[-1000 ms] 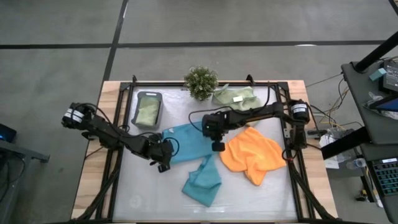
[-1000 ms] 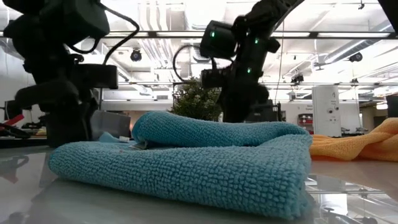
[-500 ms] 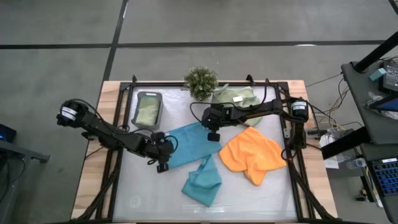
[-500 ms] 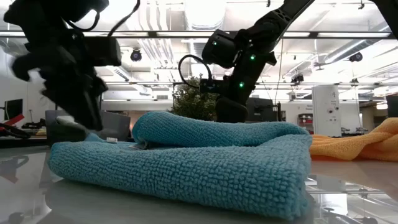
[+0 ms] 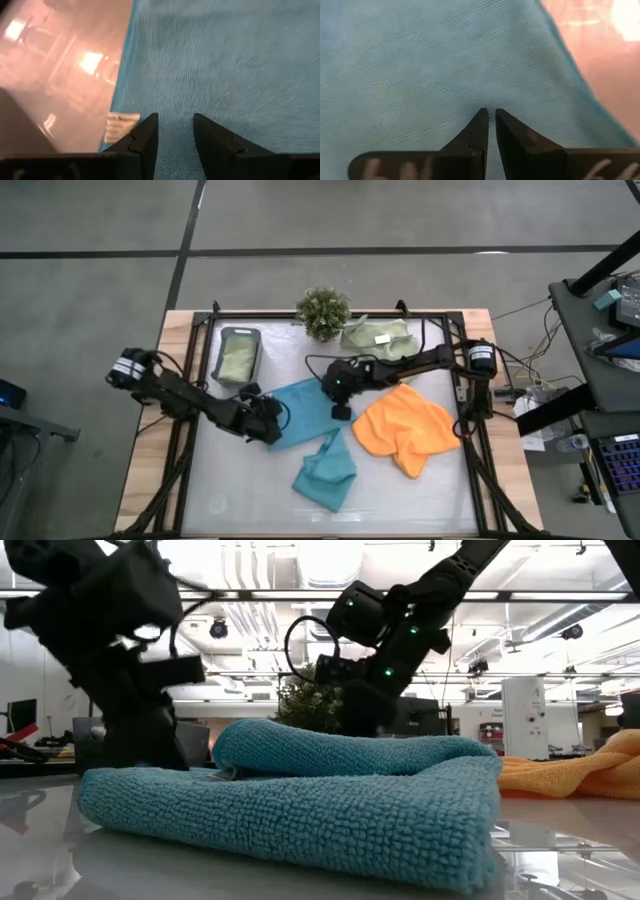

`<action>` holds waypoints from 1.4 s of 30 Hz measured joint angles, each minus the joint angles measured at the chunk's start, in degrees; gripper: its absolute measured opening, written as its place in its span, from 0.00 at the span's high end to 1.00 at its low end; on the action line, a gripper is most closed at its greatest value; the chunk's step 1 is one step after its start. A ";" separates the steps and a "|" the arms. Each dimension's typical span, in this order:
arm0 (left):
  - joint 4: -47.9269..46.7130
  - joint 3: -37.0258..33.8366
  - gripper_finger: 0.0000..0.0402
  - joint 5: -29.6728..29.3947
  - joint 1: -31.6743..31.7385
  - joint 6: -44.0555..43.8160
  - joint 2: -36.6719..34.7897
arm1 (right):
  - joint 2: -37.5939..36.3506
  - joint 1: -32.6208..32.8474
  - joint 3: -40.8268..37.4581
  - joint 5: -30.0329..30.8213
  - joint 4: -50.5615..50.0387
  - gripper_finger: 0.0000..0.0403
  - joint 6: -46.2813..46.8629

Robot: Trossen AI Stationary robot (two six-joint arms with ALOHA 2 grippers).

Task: Fold microfiber towels
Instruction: Fold the left blue microfiber cloth

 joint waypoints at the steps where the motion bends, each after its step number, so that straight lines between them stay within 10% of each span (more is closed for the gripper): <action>1: 0.21 0.11 0.73 -0.77 -0.04 -0.77 1.12 | 0.00 0.23 -0.62 0.04 0.36 0.93 0.32; 42: -3.98 -1.01 0.73 0.37 0.37 -4.38 -3.72 | -6.99 -2.79 -1.32 4.77 -3.84 0.93 -2.32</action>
